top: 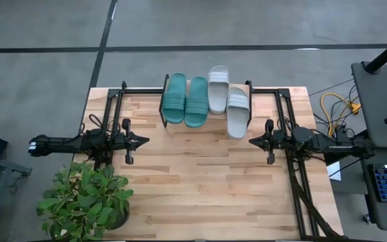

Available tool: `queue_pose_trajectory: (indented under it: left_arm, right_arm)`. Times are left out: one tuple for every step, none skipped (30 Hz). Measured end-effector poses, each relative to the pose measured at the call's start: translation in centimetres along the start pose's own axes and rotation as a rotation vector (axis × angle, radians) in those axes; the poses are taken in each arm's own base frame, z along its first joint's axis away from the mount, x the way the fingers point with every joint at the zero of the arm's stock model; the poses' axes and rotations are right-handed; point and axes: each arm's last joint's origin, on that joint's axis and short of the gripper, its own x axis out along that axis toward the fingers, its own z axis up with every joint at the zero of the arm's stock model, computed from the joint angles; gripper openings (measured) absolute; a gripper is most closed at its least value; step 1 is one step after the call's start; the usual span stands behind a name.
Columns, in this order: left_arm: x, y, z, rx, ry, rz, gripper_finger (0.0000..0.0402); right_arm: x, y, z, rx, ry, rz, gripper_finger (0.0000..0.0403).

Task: Pick and place slides into the shelf
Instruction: Return to Home Position

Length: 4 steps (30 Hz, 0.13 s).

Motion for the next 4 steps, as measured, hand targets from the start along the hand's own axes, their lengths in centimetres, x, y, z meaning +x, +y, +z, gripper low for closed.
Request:
queue_pose_trajectory:
  left_arm:
    - [0.00,0.00,0.00,0.000,0.000,0.000,0.0000]
    - [0.00,0.00,0.00,0.000,0.000,0.000,0.0000]
    - [0.00,0.00,0.00,0.000,0.000,0.000,0.0000]
    - [0.00,0.00,0.00,0.000,0.000,0.000,0.0000]
  right_arm:
    - [0.00,0.00,0.00,0.000,0.000,0.000,0.0009]
    - [0.00,0.00,0.01,0.000,-0.001,0.000,0.0009]
    - [0.00,0.00,0.00,0.000,0.000,0.000,0.0009]
    - [0.00,0.00,0.00,0.000,0.000,0.000,0.0009]
